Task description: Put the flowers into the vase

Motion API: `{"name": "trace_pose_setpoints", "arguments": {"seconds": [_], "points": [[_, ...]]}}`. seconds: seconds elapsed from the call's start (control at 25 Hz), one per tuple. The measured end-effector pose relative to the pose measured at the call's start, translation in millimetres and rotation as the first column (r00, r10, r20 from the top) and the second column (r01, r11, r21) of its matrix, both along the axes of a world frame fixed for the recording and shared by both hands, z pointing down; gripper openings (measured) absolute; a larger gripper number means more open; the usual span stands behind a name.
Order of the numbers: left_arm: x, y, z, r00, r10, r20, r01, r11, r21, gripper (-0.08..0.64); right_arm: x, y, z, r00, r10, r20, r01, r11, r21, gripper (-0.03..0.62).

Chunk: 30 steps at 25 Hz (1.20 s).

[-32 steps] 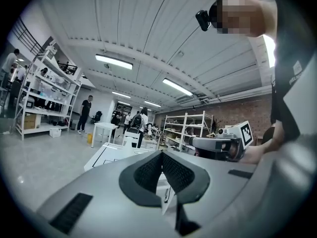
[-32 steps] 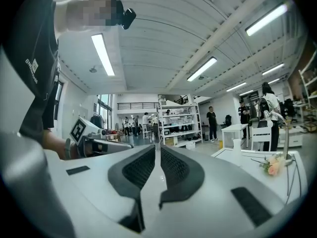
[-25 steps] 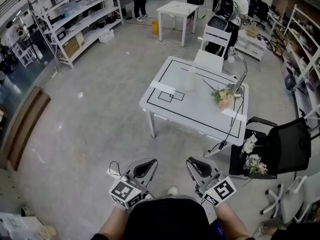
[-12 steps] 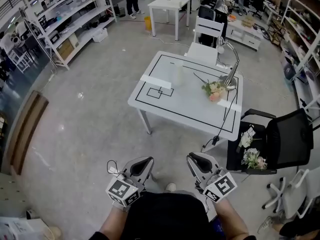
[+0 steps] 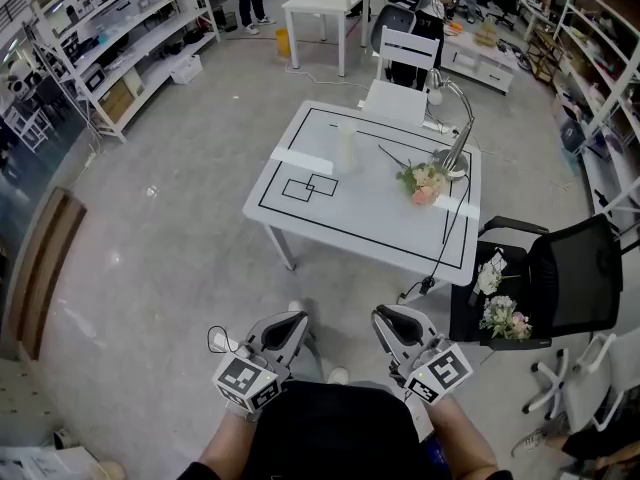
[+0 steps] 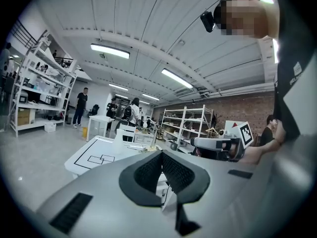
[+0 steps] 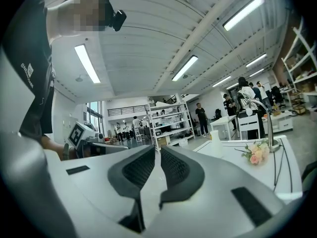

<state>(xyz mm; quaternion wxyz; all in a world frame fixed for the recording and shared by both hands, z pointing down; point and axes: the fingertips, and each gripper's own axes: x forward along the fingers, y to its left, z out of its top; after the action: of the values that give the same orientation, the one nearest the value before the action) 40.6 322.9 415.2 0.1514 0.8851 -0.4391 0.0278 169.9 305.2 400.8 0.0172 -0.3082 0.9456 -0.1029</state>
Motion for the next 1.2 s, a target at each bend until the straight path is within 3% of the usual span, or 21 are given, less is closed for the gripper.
{"name": "trace_pose_setpoints", "arguments": {"seconds": [0.64, 1.2], "points": [[-34.0, -136.5, 17.9, 0.996, 0.077, -0.036, -0.078, 0.996, -0.038, 0.006, -38.9, -124.9, 21.6, 0.999, 0.035, -0.04, -0.037, 0.998, -0.05, 0.043], [-81.3, -265.5, 23.1, 0.983, 0.175, -0.054, -0.179, 0.981, -0.072, 0.006, -83.7, -246.8, 27.6, 0.99, 0.121, -0.073, -0.128, 0.988, -0.09, 0.043]]}}
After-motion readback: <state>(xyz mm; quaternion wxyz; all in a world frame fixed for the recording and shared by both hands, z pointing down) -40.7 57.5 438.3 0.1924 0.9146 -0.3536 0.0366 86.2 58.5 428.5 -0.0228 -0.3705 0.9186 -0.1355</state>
